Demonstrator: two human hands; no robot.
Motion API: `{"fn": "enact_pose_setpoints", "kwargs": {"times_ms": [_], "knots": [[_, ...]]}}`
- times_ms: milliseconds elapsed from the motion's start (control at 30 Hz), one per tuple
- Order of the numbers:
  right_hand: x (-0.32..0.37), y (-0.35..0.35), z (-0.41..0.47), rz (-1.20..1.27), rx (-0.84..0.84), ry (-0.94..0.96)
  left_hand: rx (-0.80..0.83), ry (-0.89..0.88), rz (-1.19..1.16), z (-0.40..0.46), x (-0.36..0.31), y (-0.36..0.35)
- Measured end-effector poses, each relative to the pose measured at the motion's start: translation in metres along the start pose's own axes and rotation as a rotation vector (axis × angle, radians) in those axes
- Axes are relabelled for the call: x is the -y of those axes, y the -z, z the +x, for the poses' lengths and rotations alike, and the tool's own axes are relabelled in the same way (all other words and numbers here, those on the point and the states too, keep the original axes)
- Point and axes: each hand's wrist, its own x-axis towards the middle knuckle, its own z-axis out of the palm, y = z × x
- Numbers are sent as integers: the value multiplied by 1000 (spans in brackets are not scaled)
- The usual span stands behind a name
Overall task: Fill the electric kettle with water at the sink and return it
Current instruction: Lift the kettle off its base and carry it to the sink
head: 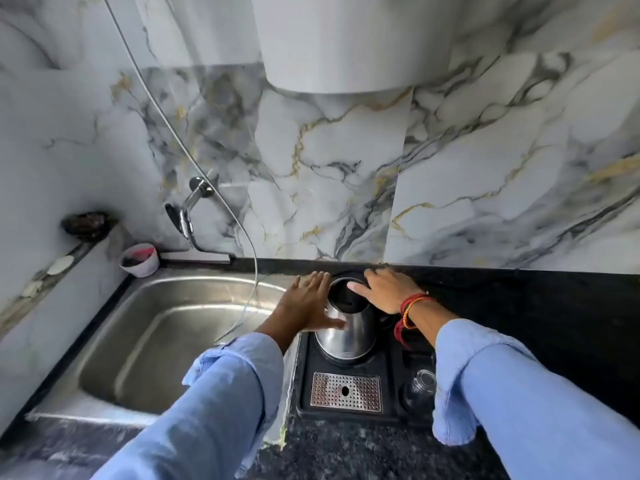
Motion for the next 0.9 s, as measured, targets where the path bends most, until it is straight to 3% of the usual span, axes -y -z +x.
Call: {"fn": "enact_pose_setpoints", "kwargs": {"times_ms": [267, 433, 667, 900], "knots": [[1, -20, 17, 91, 58, -72, -28, 110, -295, 11, -11, -21], [-2, -21, 17, 277, 65, -97, -92, 128, -463, 12, -9, -23], [15, 15, 17, 344, 30, -59, -167, 171, -524, 7, 6, 1], [62, 84, 23, 303, -107, -27, -276, 157, -460, -12, 40, 79]]}}
